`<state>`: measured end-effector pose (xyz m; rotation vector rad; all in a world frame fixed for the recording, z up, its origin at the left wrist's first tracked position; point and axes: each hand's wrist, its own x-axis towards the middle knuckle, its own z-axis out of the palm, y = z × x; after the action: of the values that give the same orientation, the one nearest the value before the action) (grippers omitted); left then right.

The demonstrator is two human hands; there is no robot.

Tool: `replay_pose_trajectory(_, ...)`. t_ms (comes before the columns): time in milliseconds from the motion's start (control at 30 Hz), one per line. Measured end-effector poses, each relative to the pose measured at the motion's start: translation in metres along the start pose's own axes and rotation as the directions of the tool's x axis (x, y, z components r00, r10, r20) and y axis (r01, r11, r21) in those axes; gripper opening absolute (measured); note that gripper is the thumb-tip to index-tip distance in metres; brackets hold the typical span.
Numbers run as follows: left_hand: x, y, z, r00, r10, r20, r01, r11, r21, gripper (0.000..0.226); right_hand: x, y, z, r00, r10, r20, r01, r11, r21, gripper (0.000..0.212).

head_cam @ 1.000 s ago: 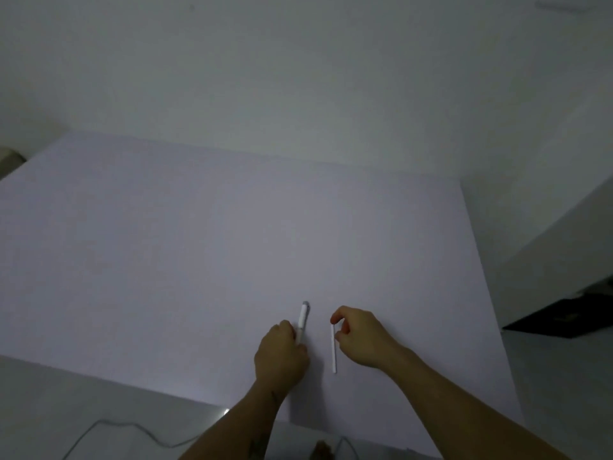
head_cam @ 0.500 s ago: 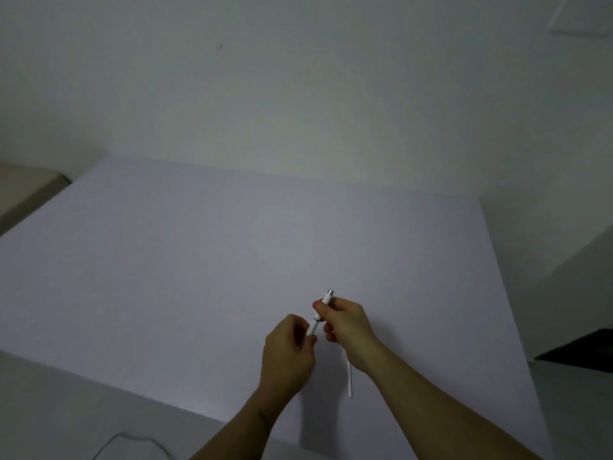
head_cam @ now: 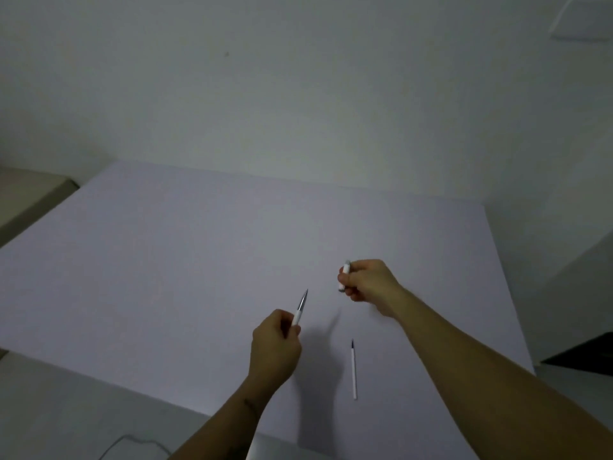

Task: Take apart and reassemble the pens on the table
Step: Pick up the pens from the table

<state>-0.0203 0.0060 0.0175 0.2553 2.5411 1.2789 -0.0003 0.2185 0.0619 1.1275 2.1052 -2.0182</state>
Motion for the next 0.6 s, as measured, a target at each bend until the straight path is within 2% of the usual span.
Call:
replay_pose_trajectory(100, 0.003, 0.004, -0.002, 1.0, -0.019, -0.013, 0.019, 0.999, -0.041, 0.009, -0.011, 0.047, 0.029, 0.997, 0.071, -0.04, -0.079, 0.967, -0.242, 0.006)
replay_pose_trajectory(200, -0.002, -0.006, -0.004, 0.998, -0.065, -0.013, 0.064, 0.995, -0.072, 0.008, -0.022, 0.081, 0.05, 0.996, 0.079, -0.044, -0.091, 0.857, -0.508, 0.006)
replay_pose_trajectory(233, -0.005, -0.01, -0.005, 0.996, -0.085, -0.013, 0.083, 0.994, -0.077, 0.008, -0.026, 0.087, 0.056, 0.996, 0.078, -0.037, -0.085, 0.817, -0.571, 0.012)
replay_pose_trajectory(467, -0.017, -0.045, -0.02, 0.988, -0.151, 0.021, 0.152, 0.988, -0.034, 0.007, -0.029, 0.101, 0.085, 0.999, 0.024, -0.037, -0.044, 0.674, -0.738, 0.04)
replay_pose_trajectory(600, -0.019, -0.057, -0.032, 0.988, -0.132, 0.079, 0.131, 0.991, 0.014, 0.007, -0.033, 0.108, 0.094, 0.997, -0.009, -0.074, -0.051, 0.64, -0.766, 0.039)
